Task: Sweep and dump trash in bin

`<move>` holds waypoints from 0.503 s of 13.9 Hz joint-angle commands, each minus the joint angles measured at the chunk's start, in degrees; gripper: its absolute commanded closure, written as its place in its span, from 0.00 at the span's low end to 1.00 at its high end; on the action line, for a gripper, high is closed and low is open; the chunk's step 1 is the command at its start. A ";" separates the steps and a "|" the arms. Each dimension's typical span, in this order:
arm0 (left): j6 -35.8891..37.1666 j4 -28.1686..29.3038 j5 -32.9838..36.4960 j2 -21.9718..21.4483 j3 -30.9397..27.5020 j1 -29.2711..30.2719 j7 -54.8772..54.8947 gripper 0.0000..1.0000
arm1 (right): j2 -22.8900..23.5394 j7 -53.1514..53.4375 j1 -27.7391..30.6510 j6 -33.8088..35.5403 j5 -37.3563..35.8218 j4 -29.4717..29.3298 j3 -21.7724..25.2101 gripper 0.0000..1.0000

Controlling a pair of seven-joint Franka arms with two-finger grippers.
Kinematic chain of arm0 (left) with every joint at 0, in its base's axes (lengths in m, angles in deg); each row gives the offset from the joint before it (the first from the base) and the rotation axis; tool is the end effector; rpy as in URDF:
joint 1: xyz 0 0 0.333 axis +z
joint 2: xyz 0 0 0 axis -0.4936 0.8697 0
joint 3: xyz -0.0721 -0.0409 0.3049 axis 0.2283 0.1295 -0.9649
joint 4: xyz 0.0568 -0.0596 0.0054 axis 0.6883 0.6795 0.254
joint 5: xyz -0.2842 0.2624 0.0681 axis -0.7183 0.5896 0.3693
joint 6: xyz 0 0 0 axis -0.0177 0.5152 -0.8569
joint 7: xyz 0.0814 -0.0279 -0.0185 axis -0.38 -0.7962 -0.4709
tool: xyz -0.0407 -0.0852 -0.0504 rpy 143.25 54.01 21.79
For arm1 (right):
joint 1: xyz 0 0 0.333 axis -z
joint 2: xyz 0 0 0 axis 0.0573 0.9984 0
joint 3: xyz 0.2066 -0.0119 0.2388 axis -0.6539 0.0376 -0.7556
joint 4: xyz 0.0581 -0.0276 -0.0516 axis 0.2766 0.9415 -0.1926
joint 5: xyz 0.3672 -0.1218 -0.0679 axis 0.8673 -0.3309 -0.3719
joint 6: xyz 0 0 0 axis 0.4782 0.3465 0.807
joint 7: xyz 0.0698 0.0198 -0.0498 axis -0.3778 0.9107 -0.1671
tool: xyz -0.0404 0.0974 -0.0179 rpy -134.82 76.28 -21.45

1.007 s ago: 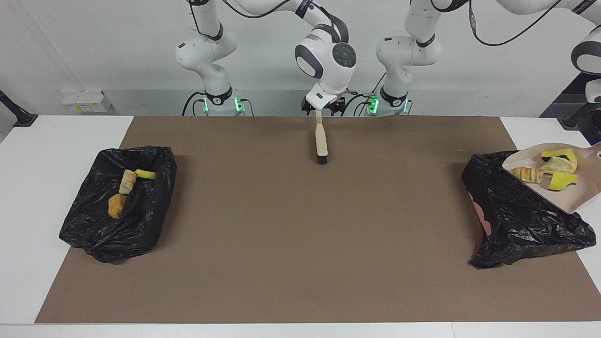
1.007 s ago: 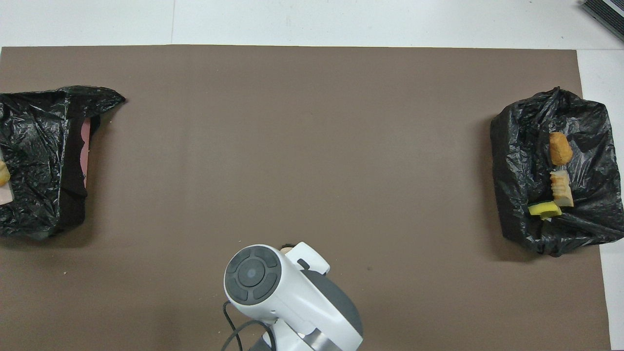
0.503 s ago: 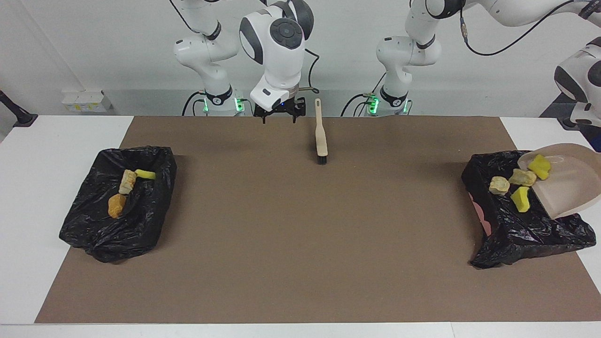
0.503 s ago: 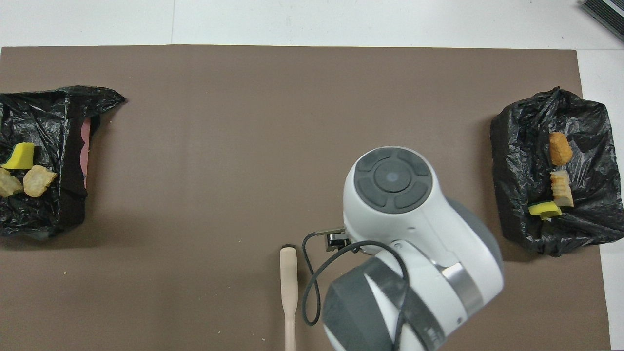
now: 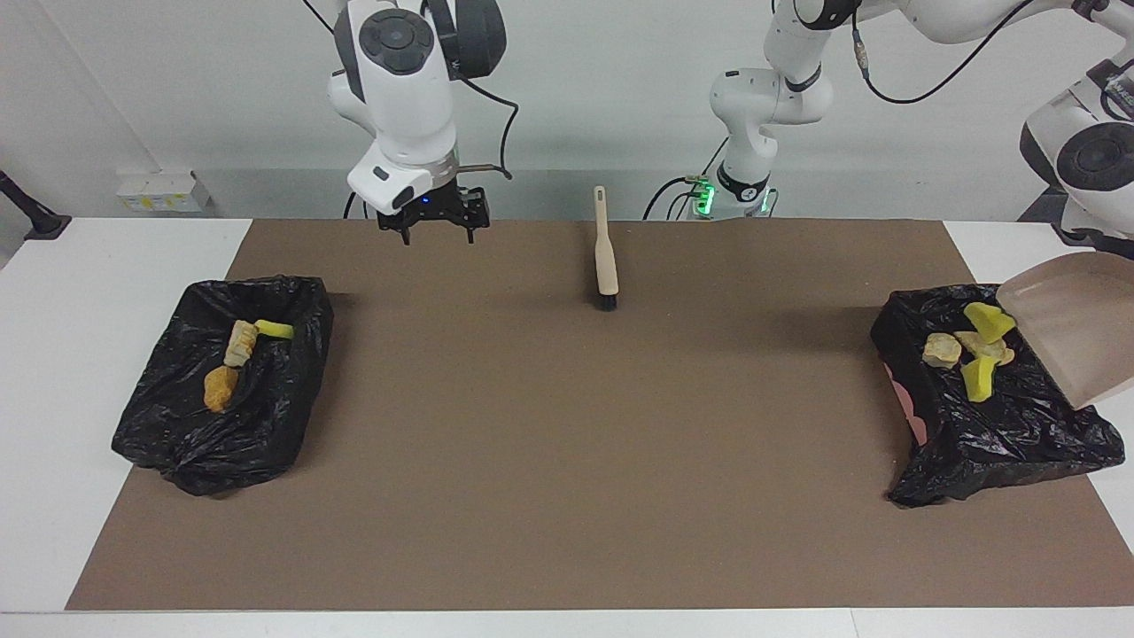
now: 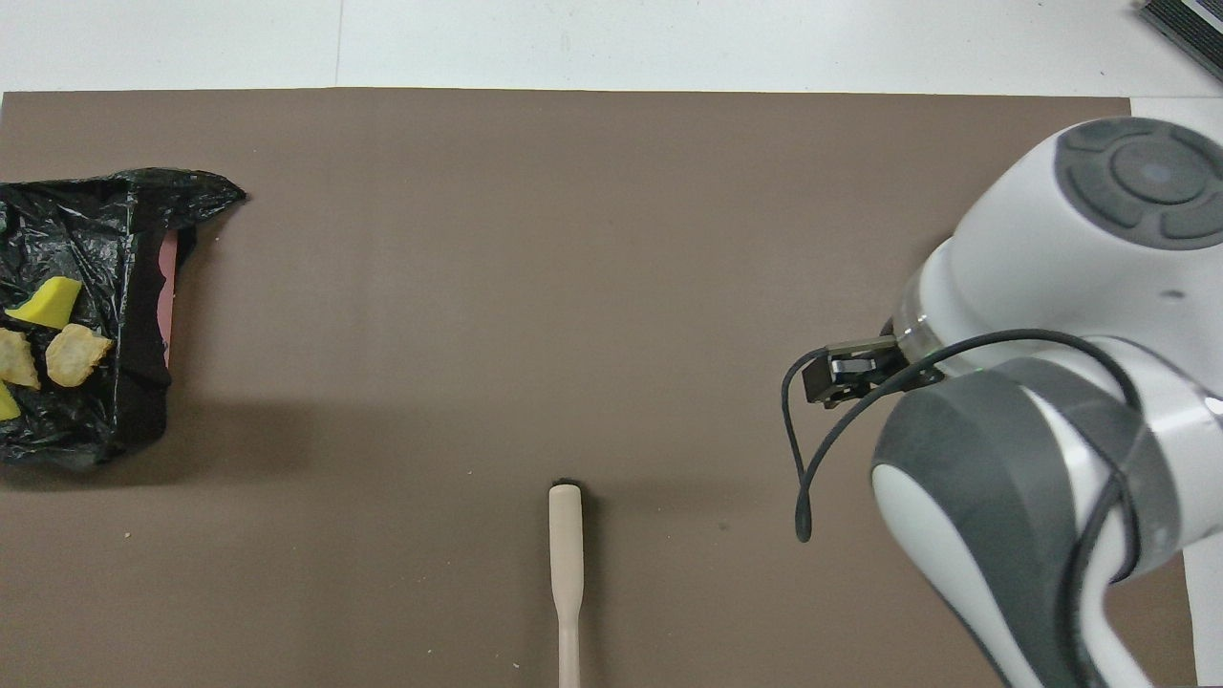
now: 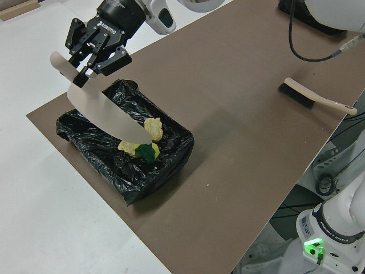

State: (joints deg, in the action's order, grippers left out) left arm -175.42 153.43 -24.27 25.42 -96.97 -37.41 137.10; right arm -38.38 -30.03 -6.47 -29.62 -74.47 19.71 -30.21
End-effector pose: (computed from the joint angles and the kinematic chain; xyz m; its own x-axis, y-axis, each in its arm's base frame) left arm 0.6053 0.1935 0.5964 0.0710 -0.4810 -0.8739 -0.9974 -0.0267 -0.0664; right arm 0.5339 0.1490 0.5749 0.9876 0.0161 -0.1560 0.0273 -0.9972 0.0698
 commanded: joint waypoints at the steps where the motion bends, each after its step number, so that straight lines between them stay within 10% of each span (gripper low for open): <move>1: 5.19 0.74 -1.94 -2.56 4.10 0.63 -2.50 1.00 | -0.69 -3.38 4.31 0.97 -2.10 -0.75 0.01 0.00; 7: 14.08 1.70 -22.40 -3.69 10.00 0.46 -18.48 1.00 | -0.78 -9.72 11.54 0.79 -4.13 -2.76 0.89 0.00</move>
State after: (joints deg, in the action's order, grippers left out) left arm -163.07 153.69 -40.68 23.39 -88.22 -37.37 124.65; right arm -38.83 -38.49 4.16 -29.62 -78.16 18.82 -28.88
